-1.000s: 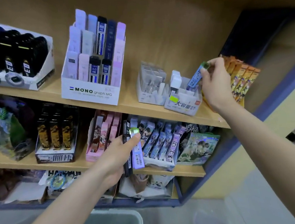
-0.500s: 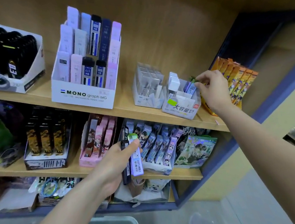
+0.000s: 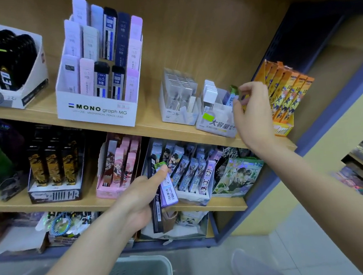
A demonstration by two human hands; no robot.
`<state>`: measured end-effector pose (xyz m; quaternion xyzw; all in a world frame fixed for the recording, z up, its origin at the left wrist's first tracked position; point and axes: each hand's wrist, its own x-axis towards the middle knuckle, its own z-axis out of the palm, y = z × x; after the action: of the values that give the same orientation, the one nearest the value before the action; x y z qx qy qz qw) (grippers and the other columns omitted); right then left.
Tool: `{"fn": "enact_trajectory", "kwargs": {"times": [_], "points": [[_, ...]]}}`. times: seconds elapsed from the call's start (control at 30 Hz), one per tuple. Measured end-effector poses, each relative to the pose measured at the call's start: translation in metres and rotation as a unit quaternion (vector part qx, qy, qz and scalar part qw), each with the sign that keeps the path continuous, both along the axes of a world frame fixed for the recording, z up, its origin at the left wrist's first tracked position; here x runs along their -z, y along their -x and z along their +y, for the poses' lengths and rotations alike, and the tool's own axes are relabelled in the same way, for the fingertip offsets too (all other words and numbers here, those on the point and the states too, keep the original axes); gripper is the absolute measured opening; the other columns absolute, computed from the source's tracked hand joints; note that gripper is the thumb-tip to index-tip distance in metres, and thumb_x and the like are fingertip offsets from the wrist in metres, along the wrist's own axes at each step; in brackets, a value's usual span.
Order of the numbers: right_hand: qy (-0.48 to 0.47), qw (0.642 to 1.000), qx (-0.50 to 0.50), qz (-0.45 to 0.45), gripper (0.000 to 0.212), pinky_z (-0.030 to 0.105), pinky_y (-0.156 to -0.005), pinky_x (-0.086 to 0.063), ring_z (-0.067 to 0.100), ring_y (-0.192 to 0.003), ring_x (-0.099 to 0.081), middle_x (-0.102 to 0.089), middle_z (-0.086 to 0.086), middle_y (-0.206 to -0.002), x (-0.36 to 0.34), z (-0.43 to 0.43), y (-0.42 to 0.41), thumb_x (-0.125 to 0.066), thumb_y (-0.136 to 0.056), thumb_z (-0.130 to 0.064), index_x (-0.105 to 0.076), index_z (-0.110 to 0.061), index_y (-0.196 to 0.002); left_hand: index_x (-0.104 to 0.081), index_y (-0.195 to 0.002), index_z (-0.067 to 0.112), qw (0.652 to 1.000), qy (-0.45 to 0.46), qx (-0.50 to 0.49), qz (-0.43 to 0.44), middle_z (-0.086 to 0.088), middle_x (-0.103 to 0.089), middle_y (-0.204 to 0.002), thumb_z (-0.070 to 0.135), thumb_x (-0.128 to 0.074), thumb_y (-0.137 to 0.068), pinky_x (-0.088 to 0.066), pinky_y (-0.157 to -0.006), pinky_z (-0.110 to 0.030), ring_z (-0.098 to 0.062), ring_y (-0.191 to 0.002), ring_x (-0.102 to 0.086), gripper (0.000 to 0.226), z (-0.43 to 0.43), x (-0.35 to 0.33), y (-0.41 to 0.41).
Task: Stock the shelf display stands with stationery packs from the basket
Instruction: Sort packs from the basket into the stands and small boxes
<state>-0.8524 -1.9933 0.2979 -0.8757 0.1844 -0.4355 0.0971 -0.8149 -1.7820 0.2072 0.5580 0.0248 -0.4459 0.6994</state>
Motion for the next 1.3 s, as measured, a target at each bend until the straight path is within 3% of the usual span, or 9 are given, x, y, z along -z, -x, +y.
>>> {"fn": "enact_trajectory", "kwargs": {"times": [0.17, 0.3, 0.43, 0.5, 0.7, 0.8, 0.9, 1.07, 1.3], "points": [[-0.127, 0.984, -0.109, 0.058, 0.014, 0.013, -0.064, -0.039, -0.001, -0.069, -0.046, -0.047, -0.009, -0.083, 0.043, 0.068, 0.034, -0.051, -0.095, -0.011, -0.042, -0.020, -0.101, -0.055, -0.107, -0.003, 0.999, 0.003, -0.023, 0.025, -0.028, -0.064, -0.107, 0.033, -0.055, -0.094, -0.053, -0.057, -0.034, -0.032, -0.078, -0.061, 0.038, 0.002, 0.009, -0.002], [-0.323, 0.893, -0.148, 0.276, 0.021, 0.025, -0.068, -0.051, 0.006, -0.072, -0.059, -0.059, -0.003, -0.082, 0.077, 0.106, 0.042, -0.052, -0.094, -0.039, -0.054, -0.018, -0.091, -0.053, -0.119, -0.003, 0.997, 0.007, -0.077, 0.020, -0.020, -0.066, -0.098, 0.035, -0.055, -0.094, -0.052, -0.056, -0.033, -0.026, -0.073, -0.063, 0.045, 0.002, 0.013, -0.004], [-0.441, 0.829, -0.160, 0.304, 0.024, 0.023, -0.055, -0.054, 0.006, -0.053, -0.057, -0.059, 0.002, -0.072, 0.092, 0.123, 0.033, -0.066, -0.087, -0.028, -0.055, -0.011, -0.099, -0.041, -0.134, -0.002, 0.994, -0.029, -0.101, -0.012, -0.018, -0.062, -0.111, 0.039, -0.057, -0.092, -0.052, -0.047, -0.028, -0.023, -0.082, -0.065, 0.061, 0.003, 0.013, -0.003], [-0.481, 0.806, -0.167, 0.302, 0.022, 0.020, -0.055, -0.054, 0.005, -0.052, -0.057, -0.057, 0.001, -0.067, 0.091, 0.125, 0.029, -0.066, -0.088, -0.020, -0.053, -0.009, -0.102, -0.046, -0.125, 0.000, 0.995, -0.032, -0.092, -0.034, -0.010, -0.060, -0.090, 0.037, -0.055, -0.093, -0.050, -0.051, -0.026, -0.020, -0.073, -0.059, 0.050, 0.005, 0.010, -0.001], [-0.530, 0.764, -0.185, 0.318, 0.009, 0.019, -0.061, -0.054, 0.009, -0.058, -0.059, -0.062, 0.003, -0.068, 0.076, 0.119, 0.032, -0.057, -0.094, -0.011, -0.058, -0.010, -0.085, -0.050, -0.121, 0.000, 0.993, -0.049, -0.056, -0.087, -0.017, -0.065, -0.109, 0.050, -0.055, -0.087, -0.042, -0.103, -0.046, -0.030, -0.106, -0.060, 0.061, 0.009, 0.015, -0.004], [-0.553, 0.750, -0.192, 0.308, 0.010, 0.018, -0.060, -0.055, 0.009, -0.059, -0.064, -0.067, 0.003, -0.072, 0.070, 0.115, 0.036, -0.053, -0.096, -0.010, -0.056, -0.008, -0.087, -0.056, -0.111, 0.001, 0.996, -0.024, -0.042, -0.077, -0.017, -0.069, -0.103, 0.044, -0.056, -0.090, -0.049, -0.094, -0.044, -0.028, -0.096, -0.065, 0.048, 0.010, 0.016, -0.004], [-0.601, 0.729, -0.185, 0.269, 0.004, 0.021, -0.056, -0.054, 0.012, -0.058, -0.066, -0.070, 0.005, -0.071, 0.064, 0.111, 0.037, -0.049, -0.098, -0.008, -0.050, -0.005, -0.095, -0.064, -0.094, 0.006, 0.997, 0.015, -0.028, -0.076, -0.008, -0.071, -0.075, 0.025, -0.055, -0.094, -0.053, -0.057, -0.027, -0.016, -0.060, -0.065, 0.021, 0.012, 0.017, -0.005], [-0.557, 0.770, -0.199, 0.239, 0.010, 0.022, -0.069, -0.052, 0.011, -0.077, -0.064, -0.068, 0.002, -0.086, 0.055, 0.105, 0.044, -0.049, -0.097, -0.011, -0.054, -0.010, -0.089, -0.062, -0.083, 0.008, 0.997, 0.033, -0.027, -0.069, 0.001, -0.063, -0.050, 0.017, -0.055, -0.095, -0.046, -0.039, -0.019, -0.010, -0.039, -0.058, 0.017, 0.017, 0.011, -0.003], [-0.399, 0.883, -0.190, 0.156, 0.005, 0.022, -0.076, -0.045, 0.004, -0.074, -0.063, -0.069, -0.008, -0.081, 0.009, 0.078, 0.047, -0.057, -0.091, -0.015, -0.058, -0.015, -0.096, -0.066, -0.093, 0.008, 0.995, 0.011, -0.050, -0.084, -0.011, -0.071, -0.088, 0.023, -0.059, -0.093, -0.052, -0.065, -0.032, -0.021, -0.071, -0.065, 0.016, 0.022, 0.009, -0.005]]}}
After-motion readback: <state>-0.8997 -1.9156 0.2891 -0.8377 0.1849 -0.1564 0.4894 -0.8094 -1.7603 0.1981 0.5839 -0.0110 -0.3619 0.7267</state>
